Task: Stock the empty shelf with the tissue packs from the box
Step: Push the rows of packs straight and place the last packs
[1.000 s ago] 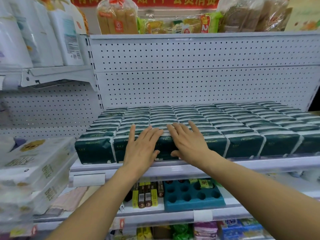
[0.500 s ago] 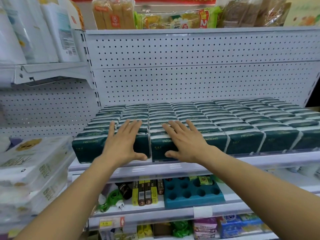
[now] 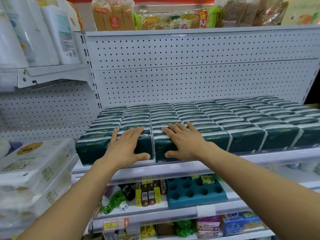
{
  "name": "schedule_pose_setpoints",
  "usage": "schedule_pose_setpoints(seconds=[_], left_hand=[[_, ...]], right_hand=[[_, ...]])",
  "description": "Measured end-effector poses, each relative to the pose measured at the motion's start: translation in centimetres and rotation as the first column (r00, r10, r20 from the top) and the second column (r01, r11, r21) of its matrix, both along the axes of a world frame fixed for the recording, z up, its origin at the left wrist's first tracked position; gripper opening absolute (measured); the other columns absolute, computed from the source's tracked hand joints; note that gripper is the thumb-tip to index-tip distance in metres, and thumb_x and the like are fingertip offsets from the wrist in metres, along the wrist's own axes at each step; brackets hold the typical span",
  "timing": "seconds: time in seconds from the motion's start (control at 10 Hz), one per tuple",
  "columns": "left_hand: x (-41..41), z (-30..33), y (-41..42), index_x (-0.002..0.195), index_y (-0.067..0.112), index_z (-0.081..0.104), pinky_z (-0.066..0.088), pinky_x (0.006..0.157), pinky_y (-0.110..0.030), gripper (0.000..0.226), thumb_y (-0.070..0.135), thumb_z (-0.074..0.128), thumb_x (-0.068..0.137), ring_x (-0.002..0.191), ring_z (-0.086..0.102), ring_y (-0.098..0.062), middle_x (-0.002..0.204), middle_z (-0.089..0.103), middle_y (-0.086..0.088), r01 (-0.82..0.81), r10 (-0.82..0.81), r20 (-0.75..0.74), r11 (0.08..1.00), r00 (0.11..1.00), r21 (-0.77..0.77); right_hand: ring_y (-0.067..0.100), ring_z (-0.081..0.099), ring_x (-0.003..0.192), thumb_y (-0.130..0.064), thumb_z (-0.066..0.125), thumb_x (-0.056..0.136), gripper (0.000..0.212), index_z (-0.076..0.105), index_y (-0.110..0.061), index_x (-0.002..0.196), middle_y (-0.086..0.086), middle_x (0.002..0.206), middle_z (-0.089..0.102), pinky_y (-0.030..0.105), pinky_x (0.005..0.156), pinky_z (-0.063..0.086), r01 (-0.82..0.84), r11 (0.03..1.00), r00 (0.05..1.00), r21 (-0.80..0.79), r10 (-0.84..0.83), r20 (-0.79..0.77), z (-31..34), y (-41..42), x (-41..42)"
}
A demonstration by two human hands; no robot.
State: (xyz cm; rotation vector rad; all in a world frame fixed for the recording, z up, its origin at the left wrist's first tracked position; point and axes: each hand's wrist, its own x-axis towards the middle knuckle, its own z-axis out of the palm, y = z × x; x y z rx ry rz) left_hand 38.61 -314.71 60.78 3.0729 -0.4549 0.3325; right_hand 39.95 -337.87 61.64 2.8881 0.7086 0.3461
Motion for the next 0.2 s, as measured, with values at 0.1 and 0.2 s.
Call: schedule_pose_setpoints(seconds=[0.1,0.2], left_hand=[[-0.3,0.3,-0.5,0.156,0.029,0.0,-0.011,0.118,-0.053,0.094,0.08,0.03,0.083,0.151,0.002,-0.013,0.164,0.008,0.005,-0.039,0.04,0.029,0.999,0.999,-0.014],[-1.0,-0.4,-1.5,0.156,0.029,0.005,-0.01,0.119,-0.052,0.096,0.085,0.006,0.079,0.151,0.001,-0.014,0.164,0.01,0.007,0.007,-0.001,0.176,0.999,0.984,-0.035]], right_hand=[[0.022,-0.003,0.15,-0.071,0.043,0.087,0.086,0.007,-0.03,0.154,-0.001,0.163,0.005,0.055,0.118,-0.006,0.037,0.99,0.998,0.136,-0.029,-0.059,0.7,0.3,-0.9],[0.018,-0.001,0.15,-0.067,0.038,0.092,0.075,0.014,-0.032,0.154,-0.005,0.163,0.008,0.055,0.117,-0.008,-0.004,0.953,0.998,0.302,-0.013,0.056,-0.3,-0.1,-2.4]])
